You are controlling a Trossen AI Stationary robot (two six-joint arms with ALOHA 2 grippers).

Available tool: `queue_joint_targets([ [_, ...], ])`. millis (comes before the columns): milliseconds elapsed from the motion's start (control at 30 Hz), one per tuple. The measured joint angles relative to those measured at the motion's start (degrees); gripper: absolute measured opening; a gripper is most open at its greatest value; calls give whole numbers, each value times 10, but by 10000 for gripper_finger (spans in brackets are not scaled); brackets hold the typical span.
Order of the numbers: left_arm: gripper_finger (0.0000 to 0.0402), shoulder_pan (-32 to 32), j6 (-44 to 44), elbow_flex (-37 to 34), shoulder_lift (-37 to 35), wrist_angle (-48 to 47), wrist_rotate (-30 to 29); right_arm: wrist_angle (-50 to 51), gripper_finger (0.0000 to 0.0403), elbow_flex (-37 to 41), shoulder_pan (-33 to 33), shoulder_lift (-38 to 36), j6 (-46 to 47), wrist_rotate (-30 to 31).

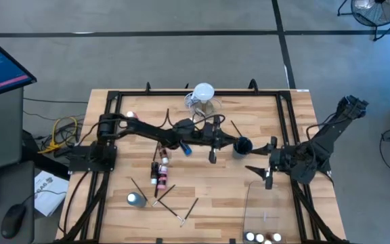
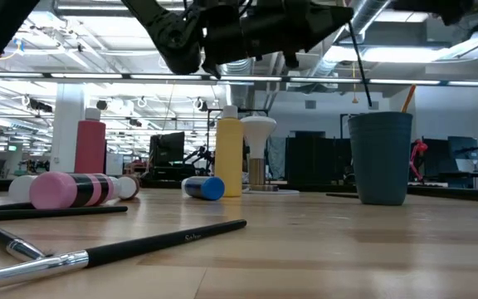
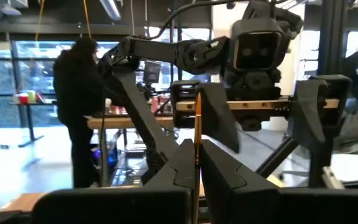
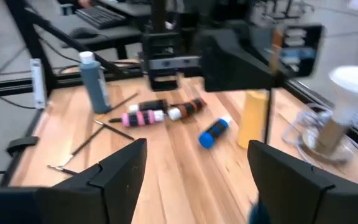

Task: Pick & Place Paint Supplies
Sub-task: Put the top black gold paintbrush into the blue cup

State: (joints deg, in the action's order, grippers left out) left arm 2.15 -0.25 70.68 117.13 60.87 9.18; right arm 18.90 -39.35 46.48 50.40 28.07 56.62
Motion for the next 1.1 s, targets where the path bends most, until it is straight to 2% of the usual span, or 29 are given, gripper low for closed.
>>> queue_joint_targets([
  [167, 1, 1, 36, 3, 9, 9, -27, 45, 272, 0, 0, 0, 49, 17],
  [1100, 1, 8, 28, 3, 34, 10, -52, 46, 272, 0, 11, -8, 44, 36],
])
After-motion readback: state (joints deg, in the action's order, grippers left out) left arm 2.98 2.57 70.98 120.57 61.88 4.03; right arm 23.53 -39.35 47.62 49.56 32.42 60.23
